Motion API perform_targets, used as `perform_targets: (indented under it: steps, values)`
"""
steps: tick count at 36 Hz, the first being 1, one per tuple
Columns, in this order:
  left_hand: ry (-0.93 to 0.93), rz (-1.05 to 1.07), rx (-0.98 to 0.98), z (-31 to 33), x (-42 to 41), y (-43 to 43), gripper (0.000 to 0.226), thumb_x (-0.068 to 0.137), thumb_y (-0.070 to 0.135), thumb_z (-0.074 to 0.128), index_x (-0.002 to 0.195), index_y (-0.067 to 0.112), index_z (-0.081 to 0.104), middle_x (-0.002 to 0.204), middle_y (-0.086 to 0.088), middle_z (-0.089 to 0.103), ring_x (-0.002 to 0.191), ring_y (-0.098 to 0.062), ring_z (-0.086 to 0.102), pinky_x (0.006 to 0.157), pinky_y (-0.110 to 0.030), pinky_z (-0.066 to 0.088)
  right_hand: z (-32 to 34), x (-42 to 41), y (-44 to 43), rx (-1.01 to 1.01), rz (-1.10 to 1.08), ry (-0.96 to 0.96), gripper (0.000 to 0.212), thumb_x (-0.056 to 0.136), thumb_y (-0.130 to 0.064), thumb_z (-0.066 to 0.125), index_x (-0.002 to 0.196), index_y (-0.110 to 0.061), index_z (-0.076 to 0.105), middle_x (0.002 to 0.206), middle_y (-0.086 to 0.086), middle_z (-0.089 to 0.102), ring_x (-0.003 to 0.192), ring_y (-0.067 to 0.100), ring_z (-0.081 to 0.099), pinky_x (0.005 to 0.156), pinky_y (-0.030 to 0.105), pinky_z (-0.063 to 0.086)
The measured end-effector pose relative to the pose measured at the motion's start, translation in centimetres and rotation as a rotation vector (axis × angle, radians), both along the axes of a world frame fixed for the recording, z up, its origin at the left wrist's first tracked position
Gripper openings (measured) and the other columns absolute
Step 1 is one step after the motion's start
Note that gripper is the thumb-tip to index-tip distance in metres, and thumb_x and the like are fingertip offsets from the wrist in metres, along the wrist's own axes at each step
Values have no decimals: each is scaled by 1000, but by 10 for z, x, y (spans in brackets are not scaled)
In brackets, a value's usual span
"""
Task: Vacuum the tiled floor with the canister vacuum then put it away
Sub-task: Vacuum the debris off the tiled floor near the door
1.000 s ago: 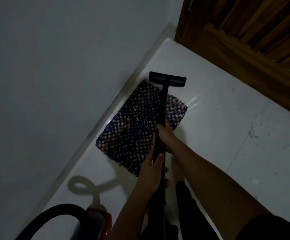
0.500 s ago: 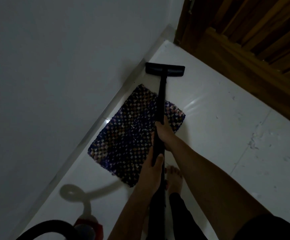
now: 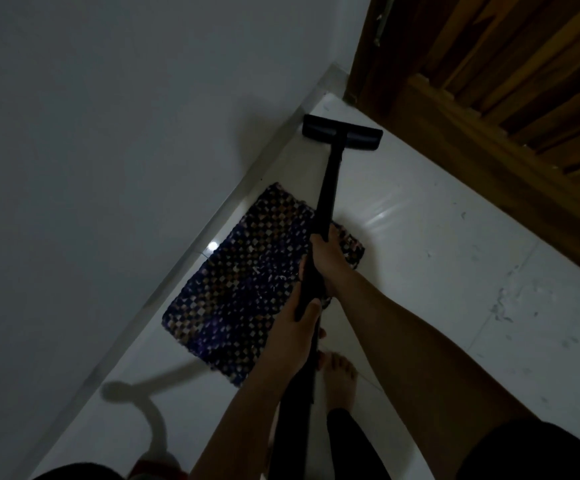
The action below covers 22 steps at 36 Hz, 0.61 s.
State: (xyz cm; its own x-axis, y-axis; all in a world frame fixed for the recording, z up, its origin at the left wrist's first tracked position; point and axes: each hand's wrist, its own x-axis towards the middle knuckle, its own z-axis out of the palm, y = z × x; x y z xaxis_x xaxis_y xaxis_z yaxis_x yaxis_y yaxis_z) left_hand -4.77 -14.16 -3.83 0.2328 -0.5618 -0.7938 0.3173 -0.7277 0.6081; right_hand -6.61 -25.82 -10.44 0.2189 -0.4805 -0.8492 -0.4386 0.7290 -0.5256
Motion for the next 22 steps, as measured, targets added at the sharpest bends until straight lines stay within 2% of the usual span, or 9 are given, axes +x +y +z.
perform_targets:
  steps: [2, 3, 5, 7, 10, 12, 15, 19, 22]
  values:
    - [-11, -16, -4, -2, 3, -5, 46, 100, 18, 39, 144, 28, 31, 75, 0, 53, 52, -13, 49, 43, -18, 46, 0, 1, -6, 14, -23, -1, 55, 106, -23, 27, 155, -27, 3, 133, 20, 53, 109, 37, 58, 60, 19, 46]
    - [-19, -25, -3, -3, 5, -8, 46, 100, 18, 39, 145, 27, 31, 79, 1, 55, 55, -12, 51, 44, -15, 47, 1, 2, -8, 21, -37, -6, 55, 106, -23, 27, 155, -26, 3, 133, 21, 53, 109, 38, 58, 52, 15, 46]
    - [-41, -45, -20, -4, 8, -11, 46, 100, 17, 38, 145, 22, 32, 86, 6, 55, 66, -7, 53, 51, -7, 47, -1, 3, -12, 16, -60, -20, 55, 105, -22, 28, 155, -26, 4, 118, 19, 60, 85, 34, 61, 36, 10, 41]
    - [-53, -59, -48, -6, 11, -13, 46, 100, 14, 38, 145, 19, 31, 85, 11, 54, 72, -2, 51, 57, -2, 44, -6, 6, -13, 7, -75, -25, 55, 105, -22, 28, 155, -26, 5, 110, 15, 62, 85, 34, 62, 35, 10, 40]
    - [-83, -90, -51, -8, 19, -14, 48, 100, 16, 39, 146, 24, 30, 88, 14, 57, 73, -7, 53, 56, -9, 46, -21, 14, -13, 36, -124, -33, 56, 104, -25, 31, 154, -33, 5, 72, 10, 57, 54, 24, 52, 39, 21, 45]
    - [-131, -126, -38, -12, 26, -13, 46, 99, 20, 40, 145, 27, 32, 93, 10, 60, 77, -10, 56, 59, -15, 47, -31, 20, -12, 55, -148, -41, 56, 103, -26, 33, 152, -36, 9, 61, 8, 49, 46, 19, 44, 43, 27, 44]
    - [-170, -170, -41, -15, 37, -13, 44, 99, 23, 40, 142, 30, 35, 97, 1, 62, 80, -11, 55, 69, -21, 45, -38, 28, -12, 62, -187, -52, 57, 102, -26, 34, 152, -39, 10, 61, 7, 49, 47, 18, 45, 45, 30, 44]
    - [-158, -163, -48, -12, 39, -15, 42, 99, 20, 41, 140, 28, 37, 81, 10, 57, 66, -3, 49, 57, -11, 43, -38, 28, -13, 54, -210, -79, 59, 103, -27, 34, 152, -40, 3, 62, 6, 49, 47, 17, 45, 42, 27, 45]
    - [-133, -139, -46, -9, 32, -16, 42, 99, 20, 40, 140, 27, 37, 97, -9, 64, 76, -20, 58, 60, -27, 48, -39, 23, -12, 57, -211, -81, 59, 102, -27, 34, 152, -40, 5, 62, 7, 50, 47, 17, 46, 45, 27, 47]
